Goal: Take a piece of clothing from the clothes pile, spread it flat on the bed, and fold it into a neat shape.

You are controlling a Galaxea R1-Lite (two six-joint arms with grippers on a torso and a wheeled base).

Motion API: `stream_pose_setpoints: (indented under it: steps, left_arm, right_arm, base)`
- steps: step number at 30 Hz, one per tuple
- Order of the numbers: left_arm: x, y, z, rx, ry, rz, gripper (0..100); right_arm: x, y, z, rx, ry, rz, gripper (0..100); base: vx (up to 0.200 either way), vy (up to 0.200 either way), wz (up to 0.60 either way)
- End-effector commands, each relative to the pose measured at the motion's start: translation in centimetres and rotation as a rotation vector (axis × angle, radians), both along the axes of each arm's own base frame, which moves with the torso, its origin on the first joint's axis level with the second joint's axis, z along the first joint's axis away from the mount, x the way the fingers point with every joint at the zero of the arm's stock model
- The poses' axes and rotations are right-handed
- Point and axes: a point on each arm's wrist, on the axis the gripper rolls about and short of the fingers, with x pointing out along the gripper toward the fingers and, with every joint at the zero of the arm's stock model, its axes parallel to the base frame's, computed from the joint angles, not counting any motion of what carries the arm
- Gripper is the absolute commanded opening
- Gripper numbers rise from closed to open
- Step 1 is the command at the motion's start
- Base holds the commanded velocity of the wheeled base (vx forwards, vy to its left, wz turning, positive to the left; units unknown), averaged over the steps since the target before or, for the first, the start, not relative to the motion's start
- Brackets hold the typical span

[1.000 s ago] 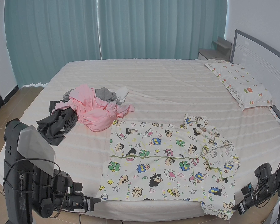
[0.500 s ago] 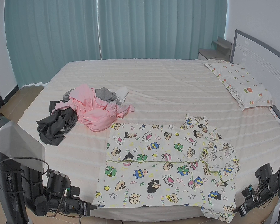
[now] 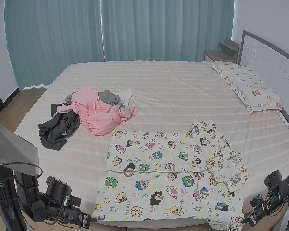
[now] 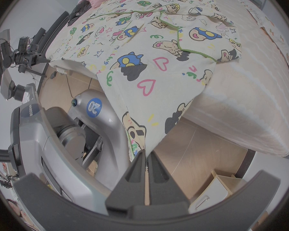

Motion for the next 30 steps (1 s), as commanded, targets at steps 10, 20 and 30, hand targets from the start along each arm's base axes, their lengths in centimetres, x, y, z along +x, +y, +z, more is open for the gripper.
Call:
stream_pose_setpoints:
  steps: [10, 20, 30]
  left_arm:
    - [-1.2, 0.3, 1.0, 0.021, 0.022, -0.032, 0]
    - [-0.8, 0.2, 1.7, 0.001, -0.032, -0.025, 0]
    - [1.7, -1.2, 2.6, -0.095, -0.144, 0.062, 0]
  right_arm:
    - [-1.0, 0.0, 0.4, -0.042, 0.033, 0.035, 0]
    - [-0.8, 0.1, 1.7, 0.02, -0.102, 0.031, 0]
    - [1.0, -1.1, 3.2, 0.022, -0.27, -0.046, 0]
  base:
    - [0.0, 0.0, 0.0]
    - [0.0, 0.0, 0.0]
    - [0.0, 0.0, 0.0]
